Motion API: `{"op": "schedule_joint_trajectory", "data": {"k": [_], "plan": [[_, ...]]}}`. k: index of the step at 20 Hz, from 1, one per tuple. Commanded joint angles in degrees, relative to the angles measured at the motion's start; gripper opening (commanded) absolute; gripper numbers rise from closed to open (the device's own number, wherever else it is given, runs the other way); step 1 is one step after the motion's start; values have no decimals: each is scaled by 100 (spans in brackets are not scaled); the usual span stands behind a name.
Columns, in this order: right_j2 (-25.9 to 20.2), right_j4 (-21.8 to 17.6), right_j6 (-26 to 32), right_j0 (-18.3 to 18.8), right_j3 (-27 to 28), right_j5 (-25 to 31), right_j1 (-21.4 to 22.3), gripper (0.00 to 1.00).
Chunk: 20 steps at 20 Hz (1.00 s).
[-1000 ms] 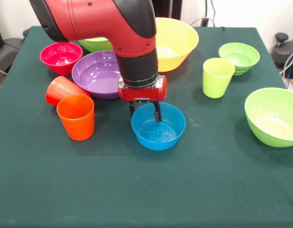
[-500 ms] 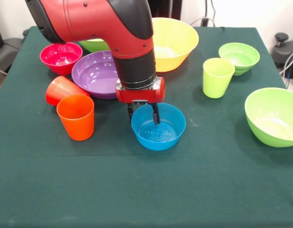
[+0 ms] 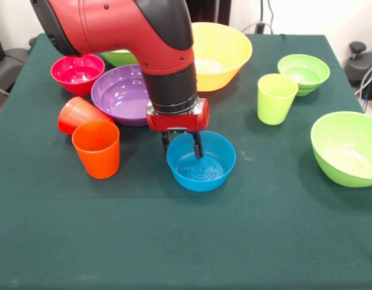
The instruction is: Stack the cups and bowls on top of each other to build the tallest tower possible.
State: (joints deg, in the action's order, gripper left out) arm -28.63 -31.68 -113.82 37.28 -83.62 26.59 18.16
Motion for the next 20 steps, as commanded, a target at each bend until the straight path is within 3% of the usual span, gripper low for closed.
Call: {"op": "schedule_joint_trajectory", "data": {"k": [1, 6, 7, 20], "plan": [[216, -857, 949, -88, 712, -215, -718, 100], [346, -855, 764, -196, 740, -219, -676, 100], [373, -853, 721, -216, 737, -241, -667, 0], [348, -773, 660, -180, 702, -231, -659, 0]]}}
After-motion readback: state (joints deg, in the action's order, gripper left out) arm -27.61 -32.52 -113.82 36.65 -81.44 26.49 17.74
